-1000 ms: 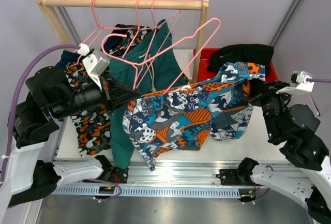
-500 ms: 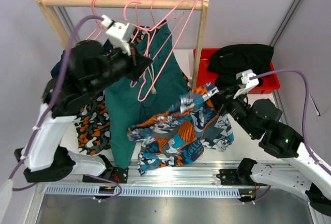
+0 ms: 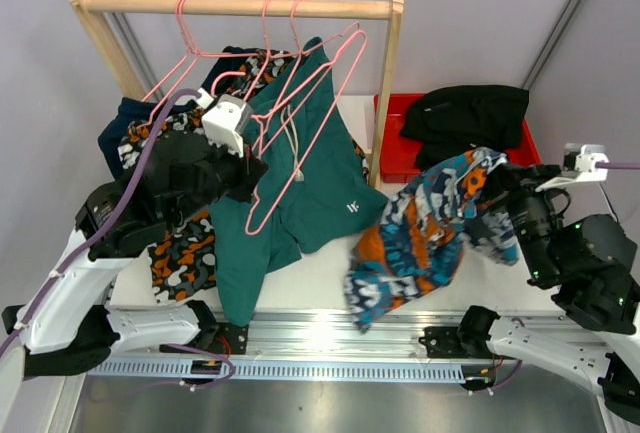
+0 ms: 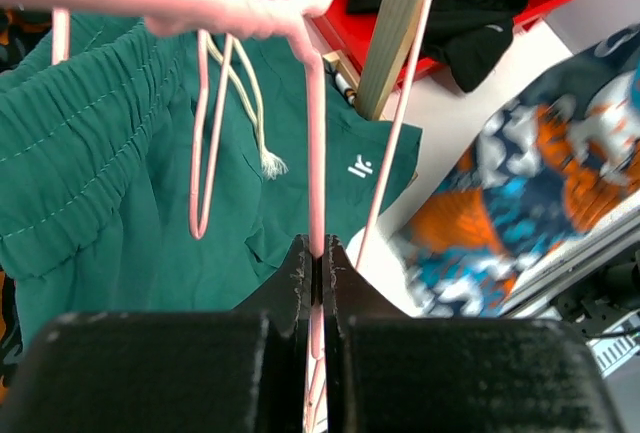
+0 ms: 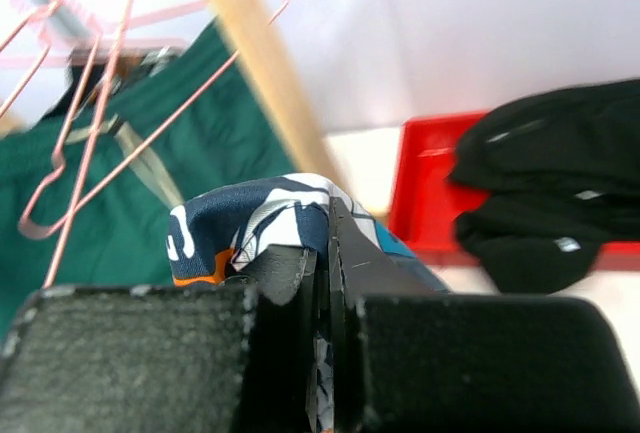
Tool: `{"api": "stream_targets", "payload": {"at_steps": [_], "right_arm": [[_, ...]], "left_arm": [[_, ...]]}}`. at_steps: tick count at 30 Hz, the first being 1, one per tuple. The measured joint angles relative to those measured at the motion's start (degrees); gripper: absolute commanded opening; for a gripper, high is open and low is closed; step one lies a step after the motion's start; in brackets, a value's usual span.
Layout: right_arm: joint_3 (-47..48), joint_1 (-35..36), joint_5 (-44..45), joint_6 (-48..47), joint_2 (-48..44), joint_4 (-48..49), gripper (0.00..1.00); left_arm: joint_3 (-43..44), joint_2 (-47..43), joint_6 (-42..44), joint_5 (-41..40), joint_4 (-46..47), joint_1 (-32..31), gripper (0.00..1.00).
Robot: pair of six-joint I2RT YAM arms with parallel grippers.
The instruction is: Remove the shorts from the hanger
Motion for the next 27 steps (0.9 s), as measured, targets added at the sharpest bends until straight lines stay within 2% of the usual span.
{"api": "stream_targets", "payload": {"at_steps": [3,7,10,12,14,17,19,20,21,22,27], "right_arm": [[2.9,0.0,4.6,-5.5,2.4,3.9,0.0],[13.4,-2.0,7.3,-17.0,12.8,12.0,0.0],[32.2,-16.9,0.0,-19.2,27.4,10.6,0.0],[45.6,-33.7,-10.4,-15.8,37.1,10.0,0.0],[55.0,-48.0,-19.3,-10.7,45.8,8.6,0.0],[59.2,-59.9,-29.1,-3.7,54.4,10.9,0.0],[58.3,-62.9,-32.5,-0.5,58.2,12.9,0.01],[56.8,-63.6,-34.2,0.9,59.9,14.5,0.51],[55.1,-63.9,-36.2,2.5,61.6,15.6,0.88],[53.5,-64.0,-38.3,3.7,63.3,16.2,0.99],[48.2,-63.7,-46.2,7.9,72.2,13.4,1.0]], "left_arm": [[-0.1,0.1,-0.5,-1.1,0.1,-0.2,0.0],[0.0,2.3,-0.8,-1.9,0.5,-0.2,0.0],[0.0,4.7,-0.8,-2.3,0.6,-0.2,0.0],[0.0,6.1,-0.8,-2.4,0.7,-0.3,0.0],[0.1,7.0,-0.7,-2.6,0.7,-0.3,0.0],[1.0,8.2,-0.2,-3.1,0.7,-0.3,0.0],[1.8,8.8,0.1,-3.5,0.8,-0.3,0.0],[2.1,9.1,0.2,-3.9,0.8,-0.3,0.0],[2.4,9.5,0.3,-4.2,0.9,-0.3,0.0],[2.8,9.8,0.5,-4.3,0.9,-0.3,0.0],[7.7,14.6,1.4,-6.2,0.4,-0.3,0.0]]}}
